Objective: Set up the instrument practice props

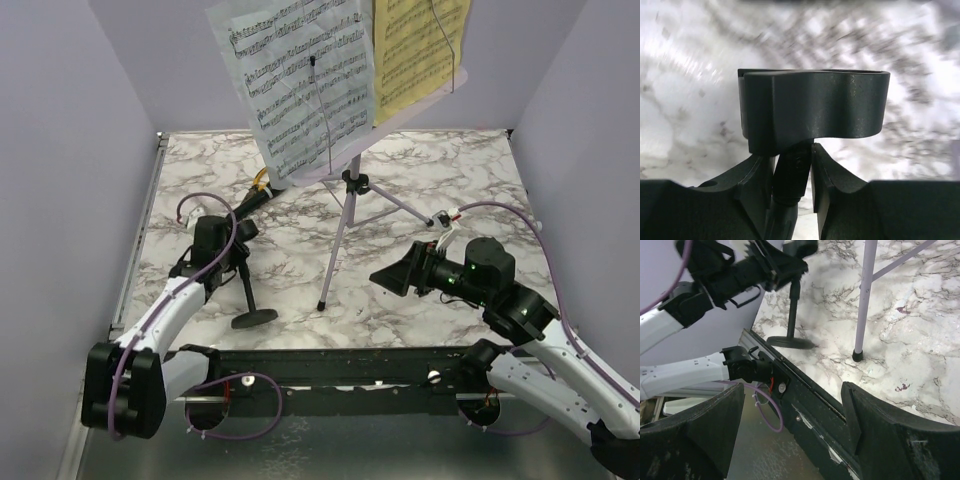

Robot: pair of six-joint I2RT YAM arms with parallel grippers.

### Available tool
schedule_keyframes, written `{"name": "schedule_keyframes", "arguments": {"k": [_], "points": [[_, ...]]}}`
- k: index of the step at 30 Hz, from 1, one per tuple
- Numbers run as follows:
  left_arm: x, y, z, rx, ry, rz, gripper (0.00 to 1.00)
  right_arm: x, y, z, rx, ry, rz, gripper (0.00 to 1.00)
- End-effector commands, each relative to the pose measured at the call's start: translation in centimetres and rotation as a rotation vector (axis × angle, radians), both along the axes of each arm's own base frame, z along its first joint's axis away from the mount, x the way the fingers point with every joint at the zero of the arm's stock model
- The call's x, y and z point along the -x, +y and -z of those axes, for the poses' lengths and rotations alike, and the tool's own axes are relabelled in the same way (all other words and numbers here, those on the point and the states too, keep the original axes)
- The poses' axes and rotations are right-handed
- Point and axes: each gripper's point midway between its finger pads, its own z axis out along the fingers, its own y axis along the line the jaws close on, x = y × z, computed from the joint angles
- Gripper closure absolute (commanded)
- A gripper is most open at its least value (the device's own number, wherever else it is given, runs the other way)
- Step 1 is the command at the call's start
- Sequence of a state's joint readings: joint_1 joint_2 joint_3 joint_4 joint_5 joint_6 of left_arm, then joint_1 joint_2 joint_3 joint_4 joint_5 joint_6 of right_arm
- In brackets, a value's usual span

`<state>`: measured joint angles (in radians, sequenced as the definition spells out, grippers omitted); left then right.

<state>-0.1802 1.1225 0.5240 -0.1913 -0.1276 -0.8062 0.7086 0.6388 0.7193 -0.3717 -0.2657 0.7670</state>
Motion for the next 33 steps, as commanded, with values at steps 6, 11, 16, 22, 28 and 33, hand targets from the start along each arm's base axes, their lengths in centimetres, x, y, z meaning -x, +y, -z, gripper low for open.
{"name": "schedule_keyframes", "arguments": {"k": [6, 11, 16, 22, 28, 33], "points": [[-2.0, -2.6, -17.2, 0.025, -0.681, 0.223, 0.89, -0.2, 0.0, -0.8, -0.006, -0.011, 0.012, 0.15], [0.1, -5.1, -19.1, -0.002, -0.89, 0.436, 0.9, -0.3, 0.5, -0.7, -0.008, -0.004, -0.006, 0.16], [1.6, -7.0, -19.0, -0.063, -1.014, 0.581, 0.91, -0.4, 0.6, -0.7, -0.009, -0.004, -0.007, 0.16], [1.6, -8.2, -21.2, -0.135, -1.164, 0.665, 0.91, -0.6, 1.0, -0.4, -0.02, -0.001, -0.011, 0.16], [0.8, -9.6, -20.9, -0.13, -1.25, 0.727, 0.92, -0.6, 1.5, -0.3, -0.033, 0.015, -0.03, 0.16], [0.3, -10.4, -19.5, -0.08, -1.252, 0.753, 0.92, -0.4, 0.8, -0.3, -0.033, 0.008, -0.008, 0.16]]}}
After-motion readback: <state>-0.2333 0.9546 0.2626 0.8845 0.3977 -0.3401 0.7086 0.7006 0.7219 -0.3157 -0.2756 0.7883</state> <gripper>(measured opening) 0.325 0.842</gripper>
